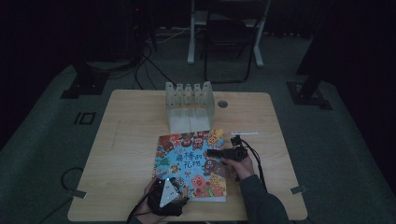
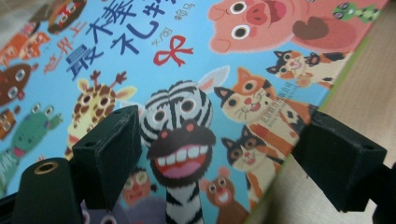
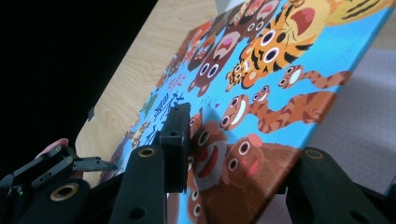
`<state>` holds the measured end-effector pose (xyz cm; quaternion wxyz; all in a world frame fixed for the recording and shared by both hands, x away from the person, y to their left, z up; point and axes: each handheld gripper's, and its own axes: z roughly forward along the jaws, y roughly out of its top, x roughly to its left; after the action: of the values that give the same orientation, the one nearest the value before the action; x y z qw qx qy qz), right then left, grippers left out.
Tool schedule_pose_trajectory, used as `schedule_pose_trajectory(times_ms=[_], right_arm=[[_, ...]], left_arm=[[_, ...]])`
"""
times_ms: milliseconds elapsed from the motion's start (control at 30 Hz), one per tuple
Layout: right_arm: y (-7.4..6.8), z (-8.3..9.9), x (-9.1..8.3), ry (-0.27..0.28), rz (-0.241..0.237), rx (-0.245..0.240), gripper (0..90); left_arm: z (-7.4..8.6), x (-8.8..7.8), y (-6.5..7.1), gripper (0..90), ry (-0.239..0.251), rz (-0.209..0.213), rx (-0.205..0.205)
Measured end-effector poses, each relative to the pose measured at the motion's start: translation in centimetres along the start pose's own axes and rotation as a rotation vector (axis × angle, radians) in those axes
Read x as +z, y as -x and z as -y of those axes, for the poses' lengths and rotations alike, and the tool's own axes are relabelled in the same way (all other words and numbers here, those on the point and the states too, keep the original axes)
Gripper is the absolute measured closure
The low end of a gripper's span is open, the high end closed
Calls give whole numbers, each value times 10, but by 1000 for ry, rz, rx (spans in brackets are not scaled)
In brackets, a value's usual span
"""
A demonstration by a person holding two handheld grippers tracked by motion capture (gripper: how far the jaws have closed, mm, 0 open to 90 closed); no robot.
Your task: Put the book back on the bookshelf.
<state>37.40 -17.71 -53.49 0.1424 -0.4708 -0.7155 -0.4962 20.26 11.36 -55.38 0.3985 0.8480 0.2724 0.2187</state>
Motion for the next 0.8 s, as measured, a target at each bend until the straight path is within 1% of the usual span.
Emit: schedule_pose_trajectory(times_ms=[33,133,167,200,267,333,367,400,467,600,667,733,767,800], right_arm=[[0,0,0,-4,3,1,612],[1,1,0,-2,2,5,620],[0,1,0,-1,0,6,625],[0,0,0,1,-4,4,632],[-1,0,-1,13,-18,3,651],[-3,-1,-2,17,-14,-10,653],[-4,-2,-2,16,-13,-13,655],[-5,-2,-2,19,-11,-18,657],[-5,-1,-3,24,-10,-27,659],[-5,1,-3,37,-13,-34,663],[-4,2,-3,43,-14,-39,665],[-5,3,-4,48,-14,-47,665],[-6,3,-4,51,-13,-51,666],[-6,3,-4,51,-13,-51,666]], left_arm=[[1,-2,-1,166,-6,10,-9],[6,-14,-5,166,14,26,-44],[6,-14,-5,166,14,26,-44],[9,-24,-10,166,38,25,-75],[13,-33,-18,167,63,14,-108],[14,-38,-27,167,72,-11,-141],[14,-38,-27,167,72,-11,-141],[15,-40,-36,167,70,-38,-166],[16,-41,-44,170,71,-49,-189],[16,-41,-57,188,62,-62,-232],[17,-40,-64,205,61,-55,-261],[16,-39,-70,217,60,-59,-286],[15,-38,-73,221,63,-58,-295],[15,-38,-73,233,63,-58,-295]])
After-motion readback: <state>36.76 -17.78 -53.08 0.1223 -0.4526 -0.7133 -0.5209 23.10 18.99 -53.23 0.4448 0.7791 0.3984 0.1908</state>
